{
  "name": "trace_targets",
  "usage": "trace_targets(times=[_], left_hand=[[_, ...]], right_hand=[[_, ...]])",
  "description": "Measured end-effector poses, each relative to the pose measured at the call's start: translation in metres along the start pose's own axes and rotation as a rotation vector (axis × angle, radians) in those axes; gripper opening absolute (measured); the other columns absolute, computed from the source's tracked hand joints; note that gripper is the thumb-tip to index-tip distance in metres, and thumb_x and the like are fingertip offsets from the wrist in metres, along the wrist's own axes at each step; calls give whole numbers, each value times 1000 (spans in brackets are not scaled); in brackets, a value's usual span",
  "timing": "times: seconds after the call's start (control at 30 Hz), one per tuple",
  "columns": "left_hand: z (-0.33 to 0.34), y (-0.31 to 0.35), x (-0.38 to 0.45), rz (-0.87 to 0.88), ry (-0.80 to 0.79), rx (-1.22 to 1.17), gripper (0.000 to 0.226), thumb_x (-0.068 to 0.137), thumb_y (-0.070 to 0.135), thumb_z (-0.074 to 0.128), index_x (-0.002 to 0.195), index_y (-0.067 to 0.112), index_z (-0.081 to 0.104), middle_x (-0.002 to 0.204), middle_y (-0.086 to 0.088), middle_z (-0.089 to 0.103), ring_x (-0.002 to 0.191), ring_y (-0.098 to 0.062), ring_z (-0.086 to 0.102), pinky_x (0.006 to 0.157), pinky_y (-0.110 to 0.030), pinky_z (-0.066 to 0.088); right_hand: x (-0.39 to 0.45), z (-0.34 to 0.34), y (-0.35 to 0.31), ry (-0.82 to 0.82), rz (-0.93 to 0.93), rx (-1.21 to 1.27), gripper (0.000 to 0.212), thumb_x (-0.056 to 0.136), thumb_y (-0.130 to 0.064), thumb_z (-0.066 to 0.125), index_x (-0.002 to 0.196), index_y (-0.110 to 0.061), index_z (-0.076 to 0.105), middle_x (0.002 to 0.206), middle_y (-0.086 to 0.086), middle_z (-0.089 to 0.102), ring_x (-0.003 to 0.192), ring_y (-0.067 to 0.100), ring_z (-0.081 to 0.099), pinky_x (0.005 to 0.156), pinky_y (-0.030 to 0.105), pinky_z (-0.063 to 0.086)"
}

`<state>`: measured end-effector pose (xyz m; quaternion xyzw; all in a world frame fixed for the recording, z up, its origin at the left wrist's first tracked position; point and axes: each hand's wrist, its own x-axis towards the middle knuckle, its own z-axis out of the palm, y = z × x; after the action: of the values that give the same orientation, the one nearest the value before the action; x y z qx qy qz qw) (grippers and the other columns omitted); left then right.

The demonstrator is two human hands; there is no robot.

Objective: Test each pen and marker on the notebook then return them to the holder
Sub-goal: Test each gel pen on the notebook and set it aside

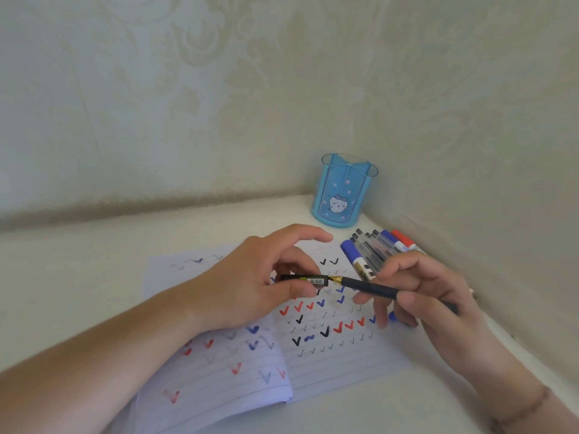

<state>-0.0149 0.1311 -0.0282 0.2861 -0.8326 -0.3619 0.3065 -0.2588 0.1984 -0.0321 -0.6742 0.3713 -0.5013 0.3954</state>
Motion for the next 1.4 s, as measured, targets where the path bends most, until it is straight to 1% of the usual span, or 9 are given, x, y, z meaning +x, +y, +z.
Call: trace_targets(times=[0.17,0.27,0.47,0.7,0.9,0.97,1.1,1.23,1.4], left_hand=[[0,1,1,16,15,-33,50,88,21,68,129,41,46,92,18,74,89,-15,66,89,-30,48],[1,3,0,18,4,-42,49,87,26,69,128,43,47,92,18,74,93,-15,66,92,-33,48],[3,5,-1,78,31,-32,48,89,20,70,129,37,50,91,15,74,82,-20,66,83,-41,47],[7,6,-2,99,20,-38,51,87,16,72,129,36,50,89,8,76,63,-10,64,76,-33,54],[8,2,-2,138,58,5,50,89,15,70,128,39,51,84,19,74,65,-11,66,71,-31,55],[7,0,-3,171,84,48,48,88,17,70,127,38,52,88,25,73,67,-9,67,72,-23,53],[7,-5,-2,223,152,112,46,88,25,72,127,39,53,101,25,72,76,-13,72,77,-32,54],[0,-11,0,132,241,88,42,82,22,76,115,42,61,100,25,72,88,4,68,78,-10,47],[-3,-6,4,71,260,73,47,80,37,77,121,43,56,112,24,70,102,3,66,92,-15,46]], right_hand=[[0,2,-2,9,12,27,5,78,-18,55,82,-17,58,84,15,76,51,26,60,45,20,34],[0,8,-5,7,21,-1,6,80,-19,70,83,-17,65,84,14,76,50,25,62,51,15,44],[0,16,-3,140,74,-148,41,62,-62,77,88,-30,75,72,5,76,49,10,58,47,24,50],[-2,22,-6,69,109,-161,18,72,-39,76,85,-27,70,76,5,77,62,10,65,49,21,48],[-1,27,-6,63,126,-162,9,75,-18,69,82,-25,68,73,8,75,46,16,47,44,25,44],[0,26,-4,72,132,-120,5,79,-27,69,82,-24,68,68,12,72,41,18,42,41,23,40],[5,24,-1,78,108,-163,39,72,-64,68,87,-28,67,54,8,65,40,16,47,44,22,40],[12,18,4,212,56,5,20,71,-39,80,82,-28,68,64,6,68,49,12,51,48,19,42],[16,19,7,333,9,-34,12,76,-16,67,78,-27,68,71,11,71,49,16,52,48,21,46]])
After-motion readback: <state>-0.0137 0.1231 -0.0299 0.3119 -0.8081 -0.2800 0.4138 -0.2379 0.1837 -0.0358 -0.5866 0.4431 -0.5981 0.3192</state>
